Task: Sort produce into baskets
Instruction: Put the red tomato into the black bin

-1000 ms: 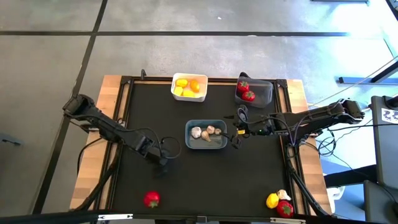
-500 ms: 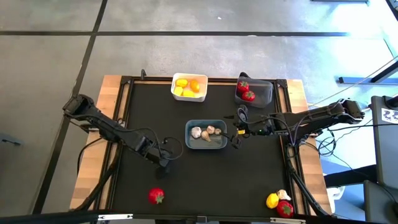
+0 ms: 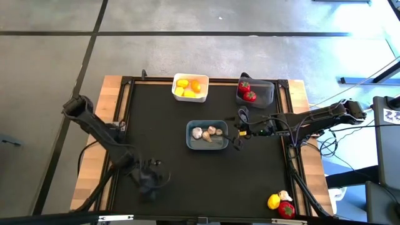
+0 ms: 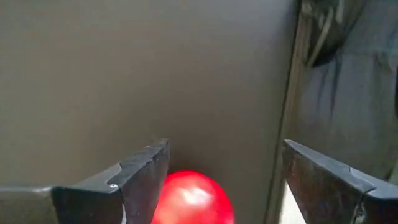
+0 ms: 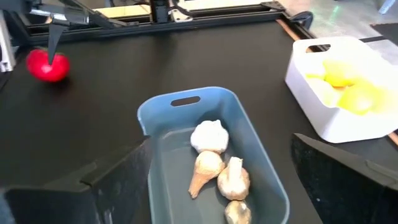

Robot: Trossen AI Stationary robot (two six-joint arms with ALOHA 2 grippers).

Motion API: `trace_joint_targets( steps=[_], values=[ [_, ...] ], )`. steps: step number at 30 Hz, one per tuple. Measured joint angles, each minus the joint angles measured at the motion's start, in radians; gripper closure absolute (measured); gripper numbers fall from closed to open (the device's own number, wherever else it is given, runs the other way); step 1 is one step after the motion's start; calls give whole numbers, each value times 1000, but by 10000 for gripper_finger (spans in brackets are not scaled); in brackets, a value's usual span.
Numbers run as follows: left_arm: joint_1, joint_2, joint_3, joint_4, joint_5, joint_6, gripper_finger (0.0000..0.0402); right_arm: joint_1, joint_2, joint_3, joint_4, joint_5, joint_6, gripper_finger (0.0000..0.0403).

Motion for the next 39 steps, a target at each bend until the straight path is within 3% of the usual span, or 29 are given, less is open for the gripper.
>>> trace_joint_targets(
  steps=[7, 12, 26, 39],
  values=[
    [-104, 0, 0, -22, -8, -176, 101, 0, 0, 0, 0, -12, 0, 26],
    [-148, 0, 0, -138, -18, -258, 102, 0, 5, 0, 0, -11, 0, 26],
    [-155, 6, 1, -333, -20, -375, 102, 0, 46, 0, -7, -9, 0, 26],
    [-167, 146, 6, -266, 39, -328, 101, 0, 55, 0, -6, -8, 0, 26]
  ],
)
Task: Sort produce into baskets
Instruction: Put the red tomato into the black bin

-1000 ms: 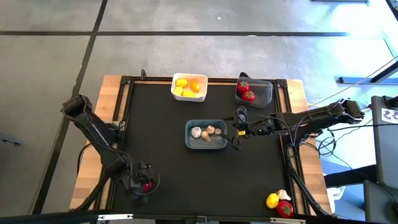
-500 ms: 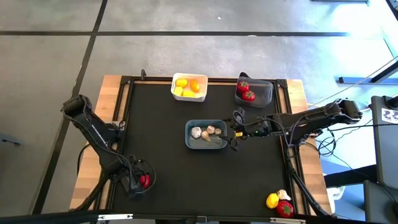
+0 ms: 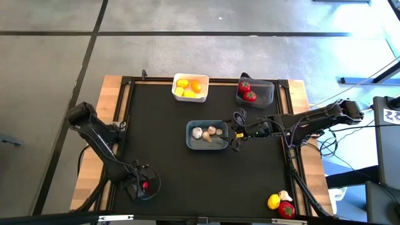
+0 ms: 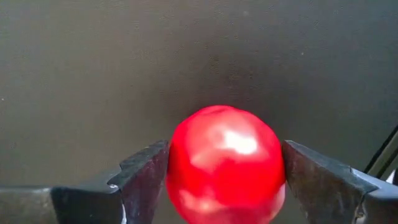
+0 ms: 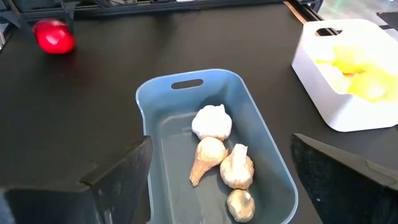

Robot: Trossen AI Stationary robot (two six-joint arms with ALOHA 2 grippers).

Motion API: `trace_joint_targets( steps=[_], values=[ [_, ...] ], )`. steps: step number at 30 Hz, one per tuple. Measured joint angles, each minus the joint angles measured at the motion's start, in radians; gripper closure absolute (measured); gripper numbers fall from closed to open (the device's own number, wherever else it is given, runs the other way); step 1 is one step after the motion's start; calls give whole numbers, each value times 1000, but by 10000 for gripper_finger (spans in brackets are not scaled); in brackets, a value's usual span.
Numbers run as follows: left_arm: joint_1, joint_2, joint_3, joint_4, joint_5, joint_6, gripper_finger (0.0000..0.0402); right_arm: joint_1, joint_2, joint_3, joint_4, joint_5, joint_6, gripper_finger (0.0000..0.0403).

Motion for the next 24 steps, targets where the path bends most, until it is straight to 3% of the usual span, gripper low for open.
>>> trace_joint_targets(
  steps=[5, 11, 16, 24],
  values=[
    [-1, 16, 0, -8, 13, 19, 112, 0, 0, 0, 1, 0, 0, 26],
    [13, 15, -1, -9, 28, 37, 188, 0, 0, 0, 0, 0, 0, 26],
    [40, -4, 11, -33, 29, 116, 191, 0, 0, 0, 0, -6, 7, 26],
    [123, -156, 53, -141, -132, 220, 196, 0, 0, 0, 9, -90, 30, 26]
  ],
)
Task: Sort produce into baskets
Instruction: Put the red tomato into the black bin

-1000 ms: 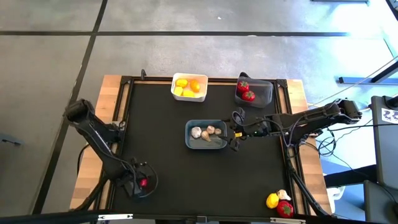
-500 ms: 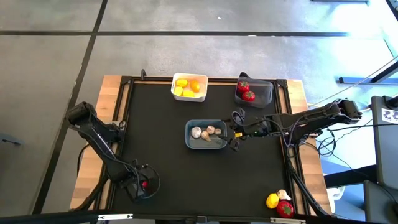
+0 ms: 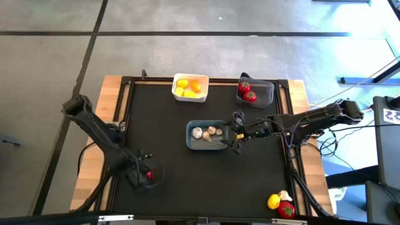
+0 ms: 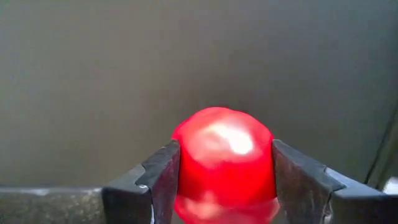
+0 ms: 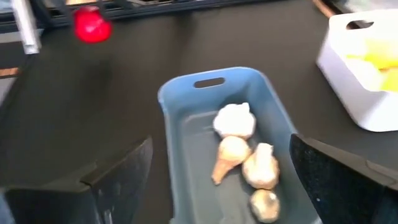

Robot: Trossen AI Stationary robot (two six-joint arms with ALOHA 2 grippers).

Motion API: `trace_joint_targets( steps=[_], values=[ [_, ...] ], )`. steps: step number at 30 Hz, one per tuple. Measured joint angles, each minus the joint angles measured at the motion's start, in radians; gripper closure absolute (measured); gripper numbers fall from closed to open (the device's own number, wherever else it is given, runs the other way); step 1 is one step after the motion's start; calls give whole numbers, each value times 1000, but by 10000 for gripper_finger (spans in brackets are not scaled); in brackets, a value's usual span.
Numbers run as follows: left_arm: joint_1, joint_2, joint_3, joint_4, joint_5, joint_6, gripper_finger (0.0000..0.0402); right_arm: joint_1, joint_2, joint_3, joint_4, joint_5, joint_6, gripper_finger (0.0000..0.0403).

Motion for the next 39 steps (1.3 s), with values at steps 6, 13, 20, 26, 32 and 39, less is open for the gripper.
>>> trace_joint_targets(
  steps=[6, 13, 20, 26, 32, 39],
  values=[
    [117, -171, 5, 38, -222, 161, 196, 0, 1, 0, 27, -55, 26, 26],
    [265, -294, 5, 266, -330, 503, 187, 0, 2, 0, 162, -53, 12, 26],
    [396, -294, 6, 600, -325, 875, 185, 1, 53, 0, 408, -57, -64, 26],
    [468, -271, -43, 899, -293, 1065, 184, 0, 151, 1, 605, -71, -93, 26],
    [513, -193, -54, 1095, -227, 1116, 183, 0, 235, 0, 796, -71, -115, 27],
    [533, -119, -55, 1181, -224, 1157, 183, 0, 251, 0, 845, -129, -100, 64]
  ],
)
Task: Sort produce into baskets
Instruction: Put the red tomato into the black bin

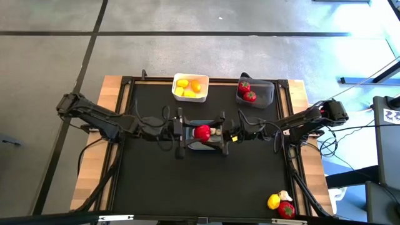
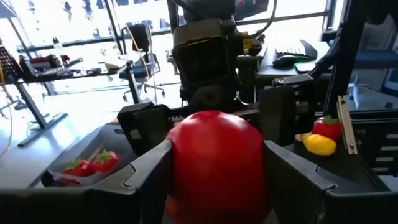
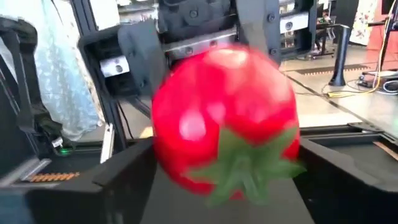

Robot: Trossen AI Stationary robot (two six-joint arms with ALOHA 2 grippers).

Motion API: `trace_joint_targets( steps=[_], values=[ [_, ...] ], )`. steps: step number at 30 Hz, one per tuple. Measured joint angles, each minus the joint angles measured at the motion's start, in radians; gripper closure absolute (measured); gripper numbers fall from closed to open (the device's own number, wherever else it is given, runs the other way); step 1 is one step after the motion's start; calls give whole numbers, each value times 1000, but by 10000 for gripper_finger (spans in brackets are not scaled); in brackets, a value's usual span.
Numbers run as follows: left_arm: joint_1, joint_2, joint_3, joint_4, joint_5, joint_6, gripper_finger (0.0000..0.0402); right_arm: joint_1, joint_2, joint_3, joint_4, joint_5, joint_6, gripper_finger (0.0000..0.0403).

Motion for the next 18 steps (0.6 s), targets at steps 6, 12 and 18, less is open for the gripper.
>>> trace_joint_targets(
  steps=[6, 12, 18],
  values=[
    [4, 18, 0, 18, -7, 1, 183, -1, -1, -2, 12, -34, 2, 131],
    [5, 15, 0, 32, -3, -1, 178, -1, -1, -2, 17, -31, 3, 136],
    [5, 10, 0, 21, 4, -19, 125, -1, -3, 1, 2, -38, 0, 137]
  ],
)
